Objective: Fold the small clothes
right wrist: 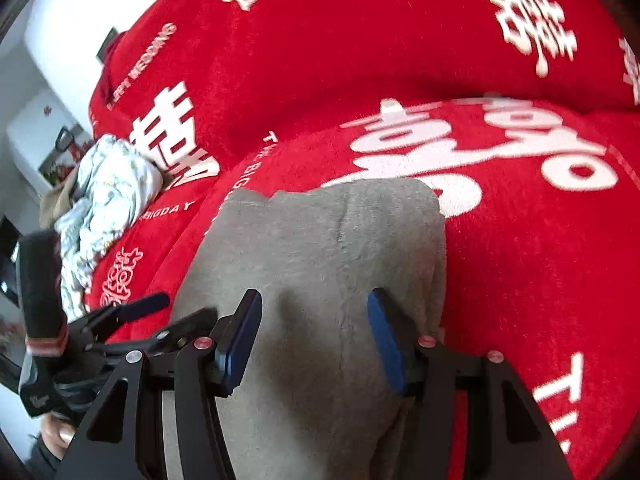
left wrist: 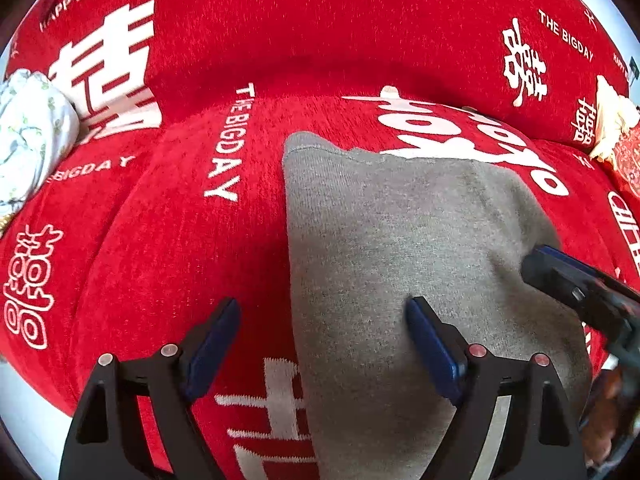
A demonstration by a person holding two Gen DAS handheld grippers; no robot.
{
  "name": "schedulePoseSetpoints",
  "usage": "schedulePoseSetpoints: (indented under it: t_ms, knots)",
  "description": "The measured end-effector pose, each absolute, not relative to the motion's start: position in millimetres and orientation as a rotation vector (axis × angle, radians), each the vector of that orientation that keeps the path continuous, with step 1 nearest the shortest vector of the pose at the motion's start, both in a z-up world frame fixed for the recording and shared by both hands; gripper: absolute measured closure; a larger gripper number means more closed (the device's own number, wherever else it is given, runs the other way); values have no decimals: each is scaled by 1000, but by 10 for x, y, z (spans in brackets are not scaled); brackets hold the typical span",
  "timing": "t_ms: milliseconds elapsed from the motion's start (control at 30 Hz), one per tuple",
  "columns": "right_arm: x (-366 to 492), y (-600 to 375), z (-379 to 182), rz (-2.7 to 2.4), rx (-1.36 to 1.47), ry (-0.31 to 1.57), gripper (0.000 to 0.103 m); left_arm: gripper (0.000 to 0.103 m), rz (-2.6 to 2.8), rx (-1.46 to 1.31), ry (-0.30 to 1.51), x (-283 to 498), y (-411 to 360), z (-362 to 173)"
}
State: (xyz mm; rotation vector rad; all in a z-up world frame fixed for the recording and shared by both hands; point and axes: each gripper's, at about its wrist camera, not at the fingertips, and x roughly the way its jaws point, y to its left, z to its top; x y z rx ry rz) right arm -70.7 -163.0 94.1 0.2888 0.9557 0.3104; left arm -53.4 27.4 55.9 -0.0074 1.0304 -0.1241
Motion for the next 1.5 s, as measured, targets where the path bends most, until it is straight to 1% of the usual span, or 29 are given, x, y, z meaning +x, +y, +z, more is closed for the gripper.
schedulePoseSetpoints:
  t_ms: [33, 100, 133, 167, 300, 433, 533, 733, 867, 967, 1100, 1500]
  knots:
    - [-804, -1583, 993, 330, 269, 939, 43, 16, -122, -5, 1027, -558, 269, 570]
    - [-991, -1536, 1030, 366, 246, 914, 39, 16, -117, -5, 1019, -618, 264, 590]
    - [-1102, -1507, 1016, 379, 227, 906, 35, 16, -114, -5, 1016, -643, 266, 594]
    - [-1192, -1482, 980, 385, 202, 901, 34, 16, -111, -4, 1012, -674, 266, 597]
    - [-1501, -1411, 882, 362, 85, 872, 34, 16, -106, -16, 993, -841, 279, 626]
    - [-1781, -1298, 955, 327, -33, 863, 33, 16, -98, 19, 920, -1131, 293, 776]
    - [-1975, -1280, 1085, 288, -51, 816, 24, 16, -65, 43, 831, -1367, 342, 955]
    - [-2139, -1310, 1387, 247, -40, 744, 24, 16, -103, -68, 769, -1611, 552, 1270]
    - [-2200, -1308, 1545, 230, -31, 712, 23, 16, -33, -82, 744, -1714, 618, 1343]
    - [-2218, -1298, 1598, 214, -36, 709, 23, 16, 57, -103, 667, -1878, 686, 1355]
    - [-2243, -1292, 1616, 193, -39, 719, 23, 16, 39, -64, 742, -1844, 679, 1299]
    - [-2297, -1162, 1556, 168, -76, 761, 23, 16, -49, -25, 704, -2059, 468, 1326]
